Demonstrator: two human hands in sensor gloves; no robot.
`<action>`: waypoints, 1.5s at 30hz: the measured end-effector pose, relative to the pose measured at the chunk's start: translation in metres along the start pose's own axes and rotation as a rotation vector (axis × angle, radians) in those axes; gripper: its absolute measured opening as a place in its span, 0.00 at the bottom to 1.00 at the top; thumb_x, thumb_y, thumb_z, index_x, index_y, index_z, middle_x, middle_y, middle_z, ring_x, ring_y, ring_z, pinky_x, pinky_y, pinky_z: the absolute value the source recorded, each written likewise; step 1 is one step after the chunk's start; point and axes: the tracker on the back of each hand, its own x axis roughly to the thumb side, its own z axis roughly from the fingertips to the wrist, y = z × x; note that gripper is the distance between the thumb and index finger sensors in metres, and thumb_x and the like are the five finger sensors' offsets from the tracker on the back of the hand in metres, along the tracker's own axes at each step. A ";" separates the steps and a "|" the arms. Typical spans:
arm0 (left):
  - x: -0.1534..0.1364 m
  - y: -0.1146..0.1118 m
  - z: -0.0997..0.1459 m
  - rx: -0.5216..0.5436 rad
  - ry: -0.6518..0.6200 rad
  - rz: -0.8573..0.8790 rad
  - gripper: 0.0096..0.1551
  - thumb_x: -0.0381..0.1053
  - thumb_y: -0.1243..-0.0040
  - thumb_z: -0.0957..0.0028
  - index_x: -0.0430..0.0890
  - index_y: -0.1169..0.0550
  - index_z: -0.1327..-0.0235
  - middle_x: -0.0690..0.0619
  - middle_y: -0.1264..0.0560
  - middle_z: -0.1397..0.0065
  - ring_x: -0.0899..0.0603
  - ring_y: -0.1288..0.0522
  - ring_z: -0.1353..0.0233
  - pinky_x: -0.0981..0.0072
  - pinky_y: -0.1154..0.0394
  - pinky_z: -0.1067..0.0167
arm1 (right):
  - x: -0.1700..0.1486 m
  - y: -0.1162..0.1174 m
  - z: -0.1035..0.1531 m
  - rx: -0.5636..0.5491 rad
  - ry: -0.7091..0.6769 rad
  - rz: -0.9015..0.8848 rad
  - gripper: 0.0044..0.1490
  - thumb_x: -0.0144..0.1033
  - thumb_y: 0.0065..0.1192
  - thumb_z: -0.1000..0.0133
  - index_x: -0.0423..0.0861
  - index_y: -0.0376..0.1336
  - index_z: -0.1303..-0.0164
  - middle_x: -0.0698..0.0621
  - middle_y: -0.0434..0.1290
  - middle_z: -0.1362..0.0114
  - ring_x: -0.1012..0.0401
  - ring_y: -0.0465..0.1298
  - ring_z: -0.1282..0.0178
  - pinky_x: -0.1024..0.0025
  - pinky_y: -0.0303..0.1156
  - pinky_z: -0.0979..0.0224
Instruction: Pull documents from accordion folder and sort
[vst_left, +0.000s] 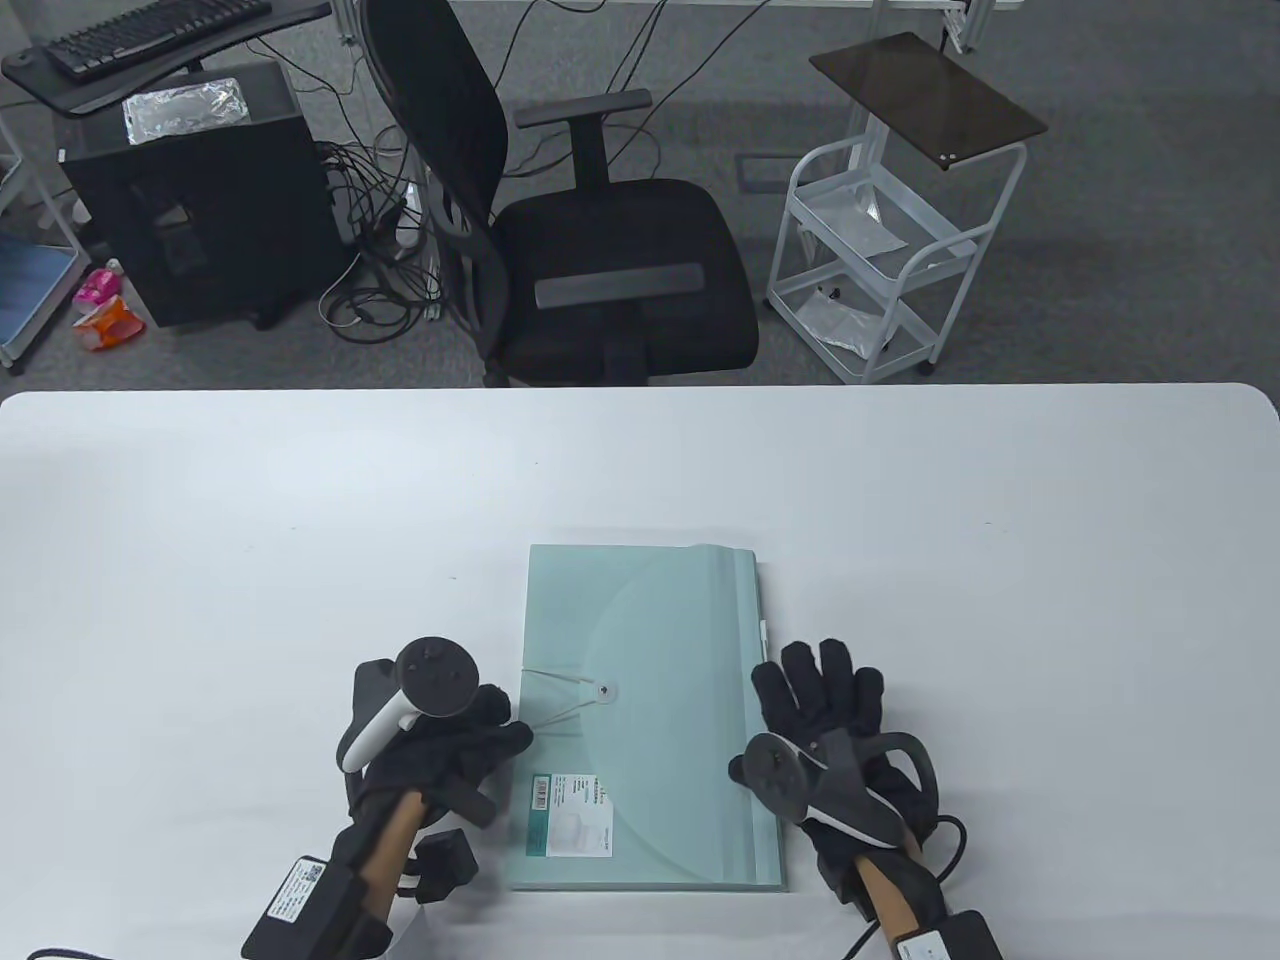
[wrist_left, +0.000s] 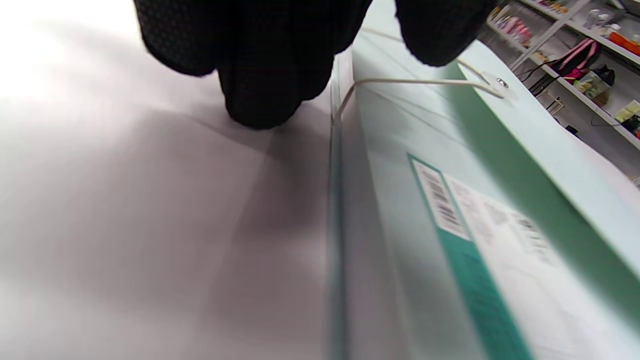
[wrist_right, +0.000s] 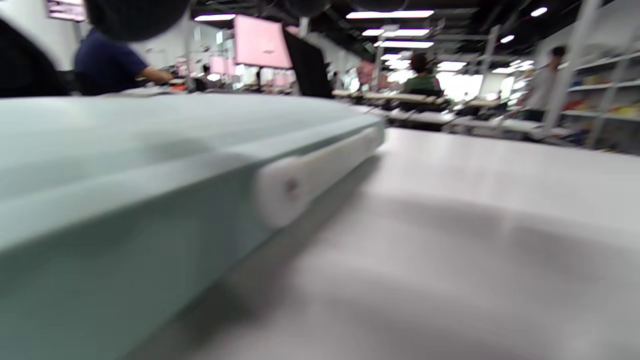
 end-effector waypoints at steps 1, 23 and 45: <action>0.005 -0.002 0.001 0.047 -0.014 -0.056 0.42 0.59 0.46 0.37 0.36 0.39 0.18 0.38 0.31 0.23 0.36 0.23 0.31 0.43 0.28 0.35 | 0.009 0.002 -0.001 0.015 -0.033 0.001 0.55 0.63 0.45 0.51 0.42 0.38 0.22 0.33 0.43 0.16 0.29 0.41 0.21 0.28 0.44 0.24; 0.064 -0.041 -0.017 0.122 -0.124 -0.709 0.21 0.49 0.47 0.39 0.48 0.27 0.34 0.50 0.32 0.24 0.37 0.28 0.27 0.38 0.37 0.28 | 0.038 0.030 -0.016 0.215 -0.128 0.064 0.49 0.60 0.39 0.48 0.43 0.41 0.23 0.33 0.47 0.18 0.33 0.50 0.21 0.32 0.53 0.24; 0.042 -0.017 0.001 0.217 -0.023 -0.444 0.24 0.51 0.49 0.37 0.50 0.30 0.29 0.49 0.36 0.18 0.35 0.31 0.22 0.36 0.39 0.27 | 0.036 0.019 -0.014 0.207 -0.129 0.066 0.50 0.61 0.40 0.48 0.43 0.40 0.23 0.33 0.46 0.17 0.32 0.50 0.21 0.31 0.51 0.24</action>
